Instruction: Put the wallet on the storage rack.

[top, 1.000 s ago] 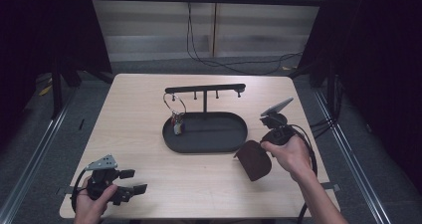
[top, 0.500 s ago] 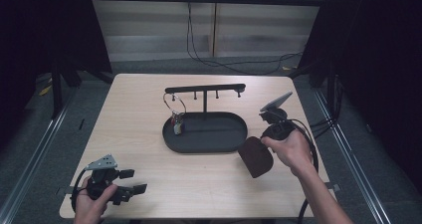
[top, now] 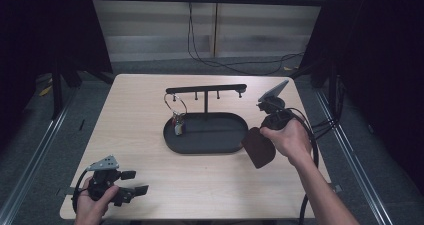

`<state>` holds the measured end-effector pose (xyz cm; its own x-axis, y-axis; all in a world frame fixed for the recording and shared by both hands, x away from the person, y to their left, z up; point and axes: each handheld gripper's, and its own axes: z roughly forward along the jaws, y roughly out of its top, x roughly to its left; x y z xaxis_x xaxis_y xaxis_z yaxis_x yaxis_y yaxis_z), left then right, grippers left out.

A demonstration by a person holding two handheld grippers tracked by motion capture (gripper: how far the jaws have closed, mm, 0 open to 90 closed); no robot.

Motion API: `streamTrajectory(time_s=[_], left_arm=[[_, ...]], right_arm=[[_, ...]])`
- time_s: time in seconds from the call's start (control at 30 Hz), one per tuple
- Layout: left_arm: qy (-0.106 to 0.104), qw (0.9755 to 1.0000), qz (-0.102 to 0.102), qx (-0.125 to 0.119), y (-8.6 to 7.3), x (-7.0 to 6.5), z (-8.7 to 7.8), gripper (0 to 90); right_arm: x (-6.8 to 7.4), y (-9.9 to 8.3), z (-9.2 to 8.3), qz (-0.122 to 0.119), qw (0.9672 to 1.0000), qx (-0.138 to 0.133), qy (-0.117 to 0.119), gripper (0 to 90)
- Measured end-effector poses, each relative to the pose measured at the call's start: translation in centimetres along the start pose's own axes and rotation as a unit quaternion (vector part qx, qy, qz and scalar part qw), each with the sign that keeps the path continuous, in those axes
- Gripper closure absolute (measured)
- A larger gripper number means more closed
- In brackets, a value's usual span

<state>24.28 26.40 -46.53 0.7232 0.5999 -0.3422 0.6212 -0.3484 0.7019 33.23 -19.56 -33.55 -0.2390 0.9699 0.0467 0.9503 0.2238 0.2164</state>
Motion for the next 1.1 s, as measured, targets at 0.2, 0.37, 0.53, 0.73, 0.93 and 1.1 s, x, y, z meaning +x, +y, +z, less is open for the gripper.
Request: streamTrajectory(time_s=[0.2,0.37,0.53,0.73,0.93,1.1], left_arm=[[0.004,1.0000,-0.002,-0.005,0.0,0.1,-0.1,19.0],[0.005,1.0000,0.001,-0.005,0.0,0.0,-0.1,19.0],[0.001,1.0000,0.000,-0.004,0.0,-0.1,-0.1,19.0],[0.001,1.0000,0.003,-0.002,0.0,-0.1,0.0,19.0],[0.001,1.0000,0.003,-0.001,0.1,-0.1,0.1,19.0],[0.002,1.0000,0.003,-0.001,0.1,-0.1,0.1,19.0]], right_arm=[[-0.6,1.1,0.1,0.016,0.9998,-0.007,0.008,83.1],[-0.8,1.8,0.3,0.025,0.9995,-0.013,0.012,83.2],[-1.0,2.9,0.5,0.036,0.9989,-0.024,0.017,83.2],[-1.0,4.1,0.5,0.049,0.9980,-0.033,0.022,83.3],[-1.1,4.6,1.1,0.054,0.9971,-0.040,0.035,83.4],[-1.5,4.9,1.4,0.056,0.9949,-0.060,0.059,83.3]])
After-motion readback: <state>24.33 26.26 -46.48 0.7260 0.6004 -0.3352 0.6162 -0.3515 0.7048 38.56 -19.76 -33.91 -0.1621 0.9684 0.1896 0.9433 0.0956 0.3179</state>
